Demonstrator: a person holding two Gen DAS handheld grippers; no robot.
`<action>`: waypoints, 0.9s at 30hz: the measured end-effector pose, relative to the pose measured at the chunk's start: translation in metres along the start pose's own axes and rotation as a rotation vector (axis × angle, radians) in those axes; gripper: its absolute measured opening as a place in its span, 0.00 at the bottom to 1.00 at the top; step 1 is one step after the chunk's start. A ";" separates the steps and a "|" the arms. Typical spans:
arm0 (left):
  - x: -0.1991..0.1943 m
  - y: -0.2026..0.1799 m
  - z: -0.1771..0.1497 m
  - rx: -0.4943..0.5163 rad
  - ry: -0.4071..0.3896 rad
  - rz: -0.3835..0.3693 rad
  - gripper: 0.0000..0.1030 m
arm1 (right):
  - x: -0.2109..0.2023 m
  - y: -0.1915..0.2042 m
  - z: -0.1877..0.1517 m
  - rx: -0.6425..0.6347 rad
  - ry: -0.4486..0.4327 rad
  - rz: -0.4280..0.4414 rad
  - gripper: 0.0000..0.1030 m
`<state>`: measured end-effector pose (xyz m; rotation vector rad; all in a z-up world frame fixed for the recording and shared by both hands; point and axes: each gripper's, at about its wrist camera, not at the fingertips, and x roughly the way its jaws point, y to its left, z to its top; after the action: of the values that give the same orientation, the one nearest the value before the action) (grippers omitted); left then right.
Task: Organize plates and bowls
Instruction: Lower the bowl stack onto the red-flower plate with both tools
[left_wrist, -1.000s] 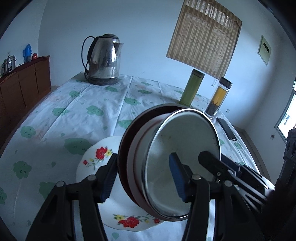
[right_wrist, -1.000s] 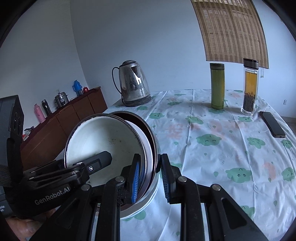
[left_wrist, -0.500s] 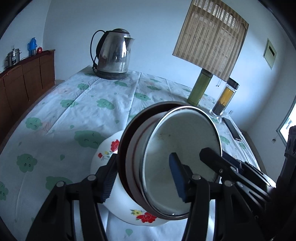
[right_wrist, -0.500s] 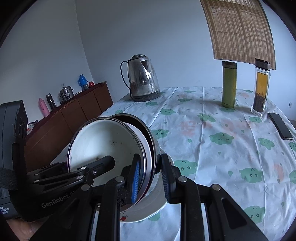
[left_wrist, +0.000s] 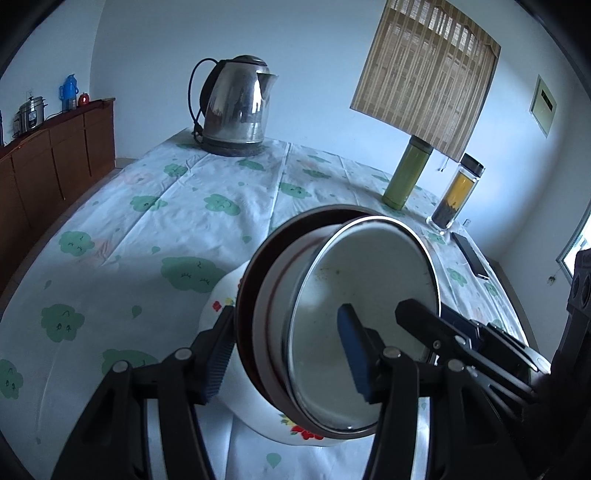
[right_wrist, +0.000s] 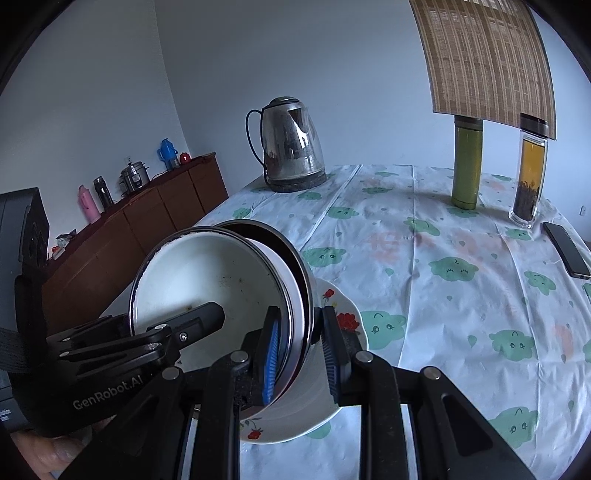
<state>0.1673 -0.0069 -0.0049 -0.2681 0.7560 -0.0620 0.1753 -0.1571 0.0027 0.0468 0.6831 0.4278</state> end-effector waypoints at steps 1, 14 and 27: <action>0.000 0.000 0.000 0.001 0.001 0.001 0.52 | 0.000 0.000 0.000 -0.001 0.001 0.001 0.23; 0.001 0.000 -0.002 0.007 0.016 0.013 0.52 | 0.001 0.001 -0.001 0.001 0.014 0.004 0.23; 0.010 0.002 -0.004 0.007 0.054 0.008 0.52 | 0.004 0.000 0.000 0.001 0.029 -0.003 0.23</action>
<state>0.1717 -0.0076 -0.0143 -0.2572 0.8103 -0.0650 0.1779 -0.1558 0.0000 0.0406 0.7115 0.4264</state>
